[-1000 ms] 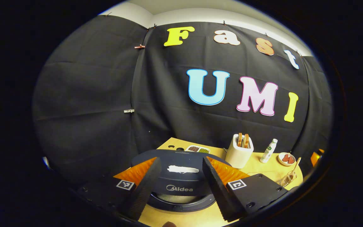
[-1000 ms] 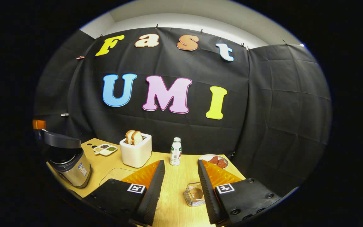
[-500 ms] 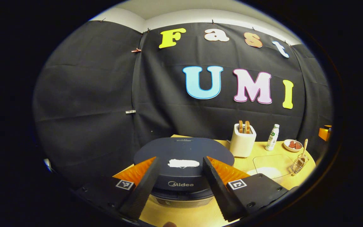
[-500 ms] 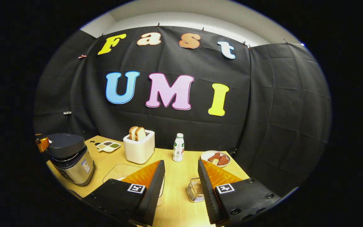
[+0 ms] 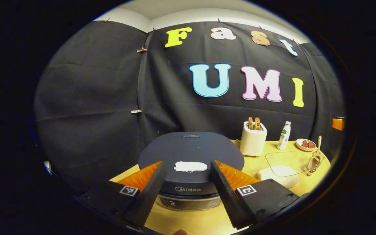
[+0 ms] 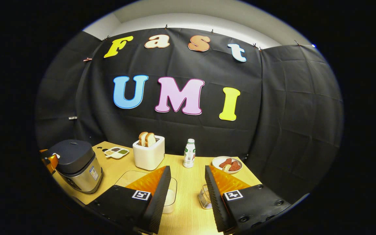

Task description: Close the left gripper, press the button to open the rice cooker; take a wooden spoon from the chopstick holder with the right hand, scoop a spoonful of rice and pour it into the rice cooker, then put the wooden spoon back into the chopstick holder.

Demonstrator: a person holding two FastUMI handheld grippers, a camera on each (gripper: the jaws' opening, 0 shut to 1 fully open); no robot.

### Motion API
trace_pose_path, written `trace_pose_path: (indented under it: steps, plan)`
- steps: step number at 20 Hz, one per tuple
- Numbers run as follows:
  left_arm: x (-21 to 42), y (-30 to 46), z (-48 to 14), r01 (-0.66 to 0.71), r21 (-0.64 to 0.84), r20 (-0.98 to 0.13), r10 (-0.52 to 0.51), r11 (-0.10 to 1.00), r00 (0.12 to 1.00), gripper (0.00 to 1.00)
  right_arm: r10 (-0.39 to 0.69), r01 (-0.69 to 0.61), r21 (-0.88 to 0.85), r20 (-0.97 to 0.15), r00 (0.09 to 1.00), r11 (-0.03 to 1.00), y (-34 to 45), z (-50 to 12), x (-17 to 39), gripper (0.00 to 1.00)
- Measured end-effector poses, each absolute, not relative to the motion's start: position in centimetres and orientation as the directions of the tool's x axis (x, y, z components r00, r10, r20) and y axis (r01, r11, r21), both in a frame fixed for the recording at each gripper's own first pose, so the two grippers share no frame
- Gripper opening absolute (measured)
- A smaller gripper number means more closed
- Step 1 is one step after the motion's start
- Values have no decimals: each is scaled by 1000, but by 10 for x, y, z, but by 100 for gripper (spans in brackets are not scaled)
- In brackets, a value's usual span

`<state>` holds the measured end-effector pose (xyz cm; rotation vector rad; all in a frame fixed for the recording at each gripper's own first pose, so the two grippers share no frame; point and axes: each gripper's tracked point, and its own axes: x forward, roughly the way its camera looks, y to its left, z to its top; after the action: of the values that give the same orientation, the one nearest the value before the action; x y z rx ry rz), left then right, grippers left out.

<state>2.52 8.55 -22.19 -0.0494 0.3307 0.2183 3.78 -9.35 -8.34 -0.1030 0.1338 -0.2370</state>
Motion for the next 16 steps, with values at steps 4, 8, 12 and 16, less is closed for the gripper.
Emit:
trace_pose_path:
  steps: [4, 8, 12, 16]
  plan:
    - [21, 84, -233, -194, -42, -325, 170, 980, 930, 95, -231, 217, -116, -121, 965, 969, -87, -82, 38, 66]
    - [22, 87, -230, -194, -42, -314, 171, 980, 934, 95, -223, 209, -120, -118, 968, 970, -84, -80, 39, 66]
    - [23, 87, -228, -198, -38, -319, 176, 979, 931, 94, -220, 205, -115, -128, 967, 972, -82, -83, 39, 66]
    - [25, 85, -227, -196, 11, -333, 189, 981, 924, 94, -211, 201, -96, -111, 971, 975, -79, -76, 36, 66]
